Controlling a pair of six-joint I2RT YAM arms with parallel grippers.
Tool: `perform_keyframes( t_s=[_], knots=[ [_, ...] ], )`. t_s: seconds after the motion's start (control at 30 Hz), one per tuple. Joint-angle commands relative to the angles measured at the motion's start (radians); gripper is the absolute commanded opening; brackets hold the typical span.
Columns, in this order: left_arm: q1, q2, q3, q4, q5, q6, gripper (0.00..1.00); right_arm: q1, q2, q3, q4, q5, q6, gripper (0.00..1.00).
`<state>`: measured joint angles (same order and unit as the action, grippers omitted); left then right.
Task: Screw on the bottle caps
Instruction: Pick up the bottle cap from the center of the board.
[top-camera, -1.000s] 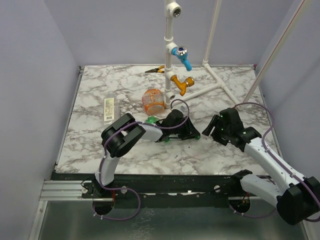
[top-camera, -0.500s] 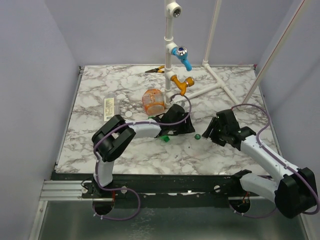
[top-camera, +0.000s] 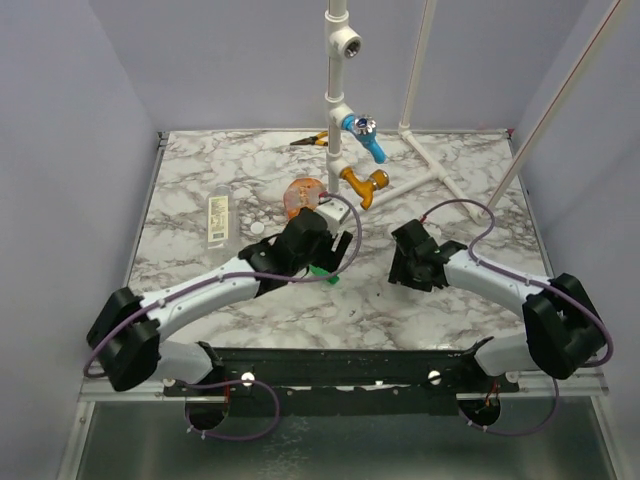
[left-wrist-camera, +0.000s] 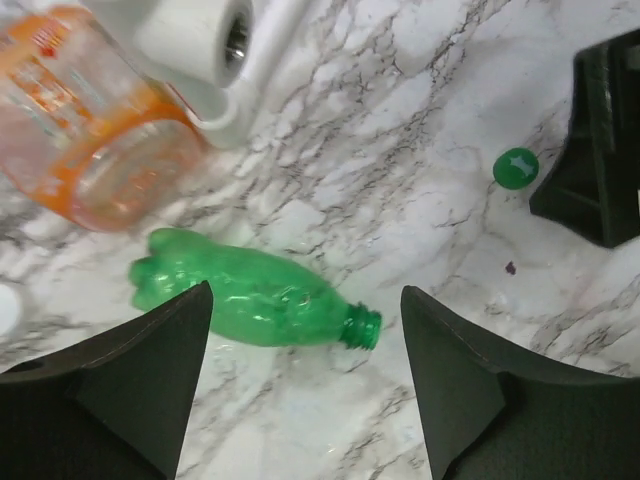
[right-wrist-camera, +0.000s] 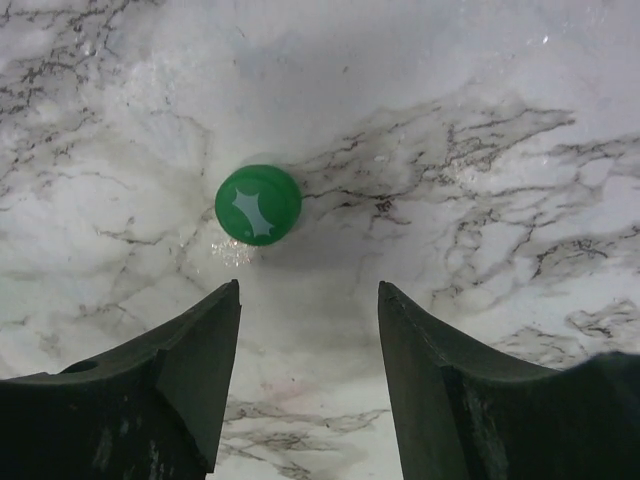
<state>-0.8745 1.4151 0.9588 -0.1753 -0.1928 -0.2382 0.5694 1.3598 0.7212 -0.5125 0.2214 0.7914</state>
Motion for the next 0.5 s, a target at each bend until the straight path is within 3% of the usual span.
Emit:
perform_keyframes(
  t_s=[0.0,0.1,0.33,0.47],
  knots=[
    [-0.016,-0.222,-0.157,0.111,-0.070,0.455,0.80,0.015,0.056,0.058,0.035,0.117,-0.023,0.60],
    [-0.013,-0.322,-0.272,0.225,-0.028,0.526,0.90,0.020,0.091,0.070,0.060,0.116,-0.038,0.59],
    [-0.009,-0.367,-0.390,0.269,0.158,0.695,0.90,0.024,0.186,0.093,0.098,0.128,-0.054,0.55],
    [-0.010,-0.403,-0.459,0.317,0.192,0.817,0.90,0.025,0.218,0.112,0.110,0.139,-0.065,0.52]
  ],
)
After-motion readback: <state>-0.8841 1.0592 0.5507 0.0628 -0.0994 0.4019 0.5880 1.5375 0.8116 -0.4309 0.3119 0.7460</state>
